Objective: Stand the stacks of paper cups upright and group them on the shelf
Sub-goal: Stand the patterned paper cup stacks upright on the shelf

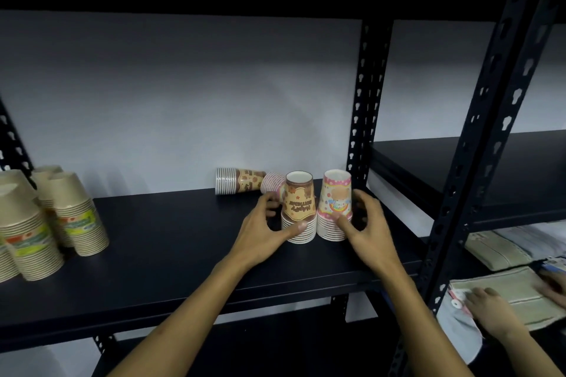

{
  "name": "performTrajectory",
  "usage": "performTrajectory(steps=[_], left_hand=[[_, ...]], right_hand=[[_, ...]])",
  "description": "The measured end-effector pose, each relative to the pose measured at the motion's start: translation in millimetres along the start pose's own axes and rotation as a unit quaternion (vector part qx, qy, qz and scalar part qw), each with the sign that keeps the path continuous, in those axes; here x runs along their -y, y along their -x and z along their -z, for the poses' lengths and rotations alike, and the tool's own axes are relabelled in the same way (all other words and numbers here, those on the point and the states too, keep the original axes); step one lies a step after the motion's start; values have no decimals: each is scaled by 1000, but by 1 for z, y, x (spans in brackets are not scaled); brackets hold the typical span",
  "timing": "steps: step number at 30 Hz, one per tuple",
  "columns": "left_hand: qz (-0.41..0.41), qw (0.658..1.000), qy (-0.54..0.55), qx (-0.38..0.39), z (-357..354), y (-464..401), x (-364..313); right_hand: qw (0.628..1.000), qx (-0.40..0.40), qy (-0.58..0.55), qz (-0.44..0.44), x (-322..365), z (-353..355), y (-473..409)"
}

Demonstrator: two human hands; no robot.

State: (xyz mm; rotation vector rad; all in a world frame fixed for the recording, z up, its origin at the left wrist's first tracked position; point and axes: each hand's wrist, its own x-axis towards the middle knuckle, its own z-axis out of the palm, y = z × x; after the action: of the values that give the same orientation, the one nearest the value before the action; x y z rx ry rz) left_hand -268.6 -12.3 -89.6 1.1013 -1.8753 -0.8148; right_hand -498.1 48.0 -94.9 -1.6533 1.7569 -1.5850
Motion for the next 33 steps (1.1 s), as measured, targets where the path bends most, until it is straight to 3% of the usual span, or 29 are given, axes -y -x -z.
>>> performTrajectory(steps=[3, 6, 8, 12, 15, 19, 21, 25, 28, 30, 33], left_hand=[[-20, 999, -9, -28, 18, -4, 7], [-73, 992, -91, -50, 43, -31, 16], [-116, 978, -172, -21, 55, -58, 16], [-159, 923, -334, 102, 52, -100, 0], [-149, 859, -450, 193, 37, -111, -2], [-171, 826, -526, 105, 43, -112, 0], [-128, 838, -521, 102, 59, -108, 7], [-21, 906, -402, 130, 103, -85, 29], [43, 961, -245, 122, 128, -70, 43], [72, 973, -195, 103, 136, -62, 48], [74, 980, -171, 69, 137, -52, 52]], right_hand=[[991, -101, 55, 67, 22, -3, 11], [983, -112, 83, 122, 53, -7, 10], [979, -111, 92, 146, 71, -13, 7], [969, -97, 102, 202, 105, -37, 4], [969, -73, 88, 218, 119, -64, 5], [976, -33, 38, 214, 119, -88, 9], [977, -6, 8, 214, 115, -99, 16], [988, 63, 13, 143, 104, -135, 26], [996, 80, -31, -25, 102, -160, 18], [981, 87, -74, -158, 98, -174, 6], [952, 75, -168, -244, 91, -192, -12]])
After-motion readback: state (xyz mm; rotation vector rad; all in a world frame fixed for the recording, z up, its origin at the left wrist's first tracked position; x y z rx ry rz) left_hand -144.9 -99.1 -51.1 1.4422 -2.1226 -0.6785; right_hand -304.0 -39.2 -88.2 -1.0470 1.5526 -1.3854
